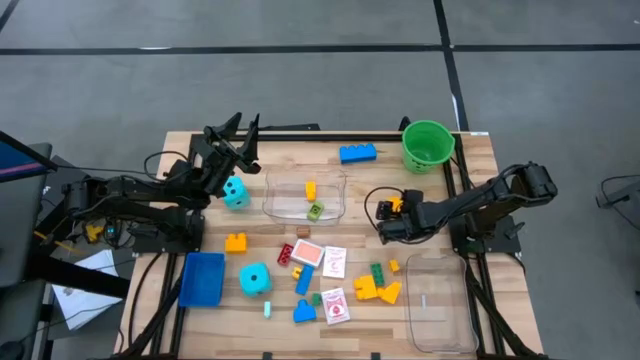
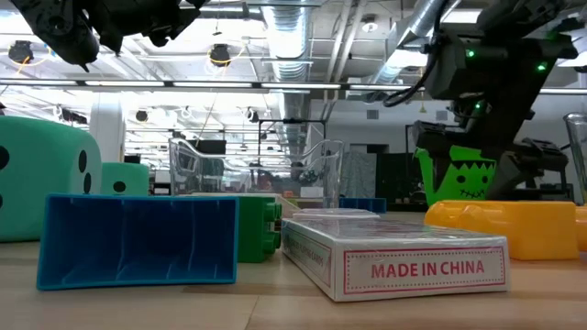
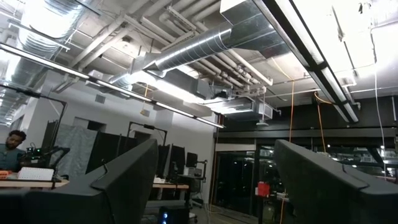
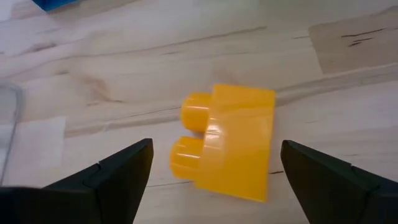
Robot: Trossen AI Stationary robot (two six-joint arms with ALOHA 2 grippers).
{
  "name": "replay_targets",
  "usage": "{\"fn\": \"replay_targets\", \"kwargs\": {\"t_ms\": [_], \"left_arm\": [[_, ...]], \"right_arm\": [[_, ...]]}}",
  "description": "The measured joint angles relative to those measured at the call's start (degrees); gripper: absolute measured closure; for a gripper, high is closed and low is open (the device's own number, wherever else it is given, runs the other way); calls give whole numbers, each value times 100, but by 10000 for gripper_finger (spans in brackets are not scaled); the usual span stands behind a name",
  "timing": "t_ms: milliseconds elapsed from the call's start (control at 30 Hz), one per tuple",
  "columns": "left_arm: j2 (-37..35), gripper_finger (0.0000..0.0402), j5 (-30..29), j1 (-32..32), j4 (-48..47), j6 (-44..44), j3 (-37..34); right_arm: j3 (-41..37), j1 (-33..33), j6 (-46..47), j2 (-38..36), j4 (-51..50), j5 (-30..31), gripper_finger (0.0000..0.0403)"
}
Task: Pick & Place Toys
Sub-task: Put the yellow game piece into the top transparent bin
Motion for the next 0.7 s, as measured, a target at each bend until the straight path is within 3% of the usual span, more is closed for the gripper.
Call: {"fn": "replay_targets", "kwargs": {"t_ms": [333, 700], "left_arm": [[-1, 86, 75, 0, -3, -96, 0], [-1, 86, 106, 0, -11, -94, 0]], "right_arm": [[31, -160, 57, 921, 170, -264, 58], [20, -175, 83, 876, 21, -265, 58]]}}
